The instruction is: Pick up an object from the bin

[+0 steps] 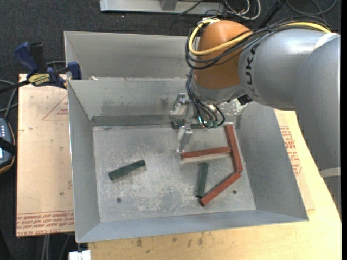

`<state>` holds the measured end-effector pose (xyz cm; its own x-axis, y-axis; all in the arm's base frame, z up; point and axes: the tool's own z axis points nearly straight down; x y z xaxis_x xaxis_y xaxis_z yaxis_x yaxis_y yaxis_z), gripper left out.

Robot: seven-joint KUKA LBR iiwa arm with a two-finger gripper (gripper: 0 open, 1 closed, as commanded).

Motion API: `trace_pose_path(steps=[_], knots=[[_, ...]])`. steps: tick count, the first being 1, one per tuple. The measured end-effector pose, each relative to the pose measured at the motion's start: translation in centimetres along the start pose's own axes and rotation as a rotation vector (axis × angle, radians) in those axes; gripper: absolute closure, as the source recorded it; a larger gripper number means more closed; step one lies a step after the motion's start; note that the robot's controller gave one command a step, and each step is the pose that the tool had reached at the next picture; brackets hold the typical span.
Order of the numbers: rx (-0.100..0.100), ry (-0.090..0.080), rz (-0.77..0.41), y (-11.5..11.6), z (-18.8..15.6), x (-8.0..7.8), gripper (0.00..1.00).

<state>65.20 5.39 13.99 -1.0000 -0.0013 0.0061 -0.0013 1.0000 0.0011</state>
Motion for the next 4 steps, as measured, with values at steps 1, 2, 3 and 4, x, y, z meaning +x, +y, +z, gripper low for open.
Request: trace_pose_path(steps=[1,2,3,4], knots=[[0.000,-0.008,0.001,0.0,-0.5,-0.2,0.00],[-0.001,-0.027,-0.036,-6.1,6.1,4.0,1.00],[-0.001,-0.027,-0.036,-6.1,6.1,4.0,1.00],[0.001,-0.016,-0.089,-4.4,-13.1,4.8,1.00]])
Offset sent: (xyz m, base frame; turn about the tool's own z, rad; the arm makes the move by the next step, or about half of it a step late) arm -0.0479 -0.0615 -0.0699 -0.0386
